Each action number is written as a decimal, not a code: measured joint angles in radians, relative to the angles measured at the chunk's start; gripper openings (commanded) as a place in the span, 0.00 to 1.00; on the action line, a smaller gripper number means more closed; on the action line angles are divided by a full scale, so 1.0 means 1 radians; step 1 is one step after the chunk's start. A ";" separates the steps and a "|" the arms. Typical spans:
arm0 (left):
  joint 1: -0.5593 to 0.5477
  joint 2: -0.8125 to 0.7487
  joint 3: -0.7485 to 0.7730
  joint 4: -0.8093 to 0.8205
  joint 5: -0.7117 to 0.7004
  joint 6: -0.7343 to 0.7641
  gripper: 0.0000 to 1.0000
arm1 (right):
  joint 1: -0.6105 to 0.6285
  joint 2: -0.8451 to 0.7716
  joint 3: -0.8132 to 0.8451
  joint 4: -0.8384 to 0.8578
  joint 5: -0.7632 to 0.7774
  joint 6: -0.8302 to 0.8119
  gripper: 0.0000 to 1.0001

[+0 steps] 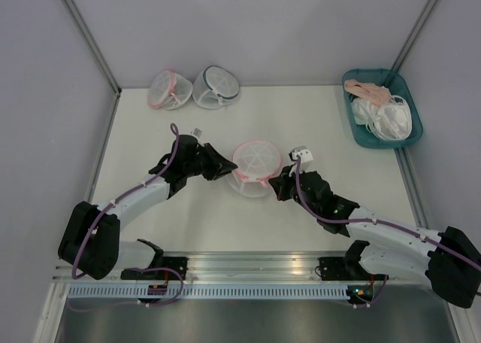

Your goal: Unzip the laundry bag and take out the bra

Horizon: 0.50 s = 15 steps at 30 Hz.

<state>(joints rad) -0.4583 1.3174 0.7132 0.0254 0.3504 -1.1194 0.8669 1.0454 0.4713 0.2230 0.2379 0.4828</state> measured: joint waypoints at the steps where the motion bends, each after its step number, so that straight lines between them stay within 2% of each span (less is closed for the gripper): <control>1: 0.001 0.000 0.000 0.000 0.001 0.000 0.47 | 0.000 -0.013 0.000 -0.007 0.000 0.000 0.00; 4: 0.004 0.000 0.000 0.003 0.003 -0.005 0.74 | 0.000 -0.050 -0.002 -0.030 0.000 -0.001 0.00; 9: 0.007 -0.009 0.015 0.000 0.035 -0.015 0.79 | 0.000 -0.100 -0.008 -0.080 0.000 -0.002 0.01; 10: 0.005 -0.024 0.015 -0.002 0.041 -0.020 0.86 | 0.000 -0.105 -0.008 -0.088 0.000 -0.004 0.00; 15: -0.046 -0.191 0.015 -0.030 0.045 -0.053 0.88 | 0.000 -0.122 -0.009 -0.117 -0.001 -0.011 0.00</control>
<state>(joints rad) -0.5041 1.1263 0.7284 -0.0044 0.3954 -1.1725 0.8669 0.9234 0.4625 0.1055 0.2367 0.4721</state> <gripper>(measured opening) 0.870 0.010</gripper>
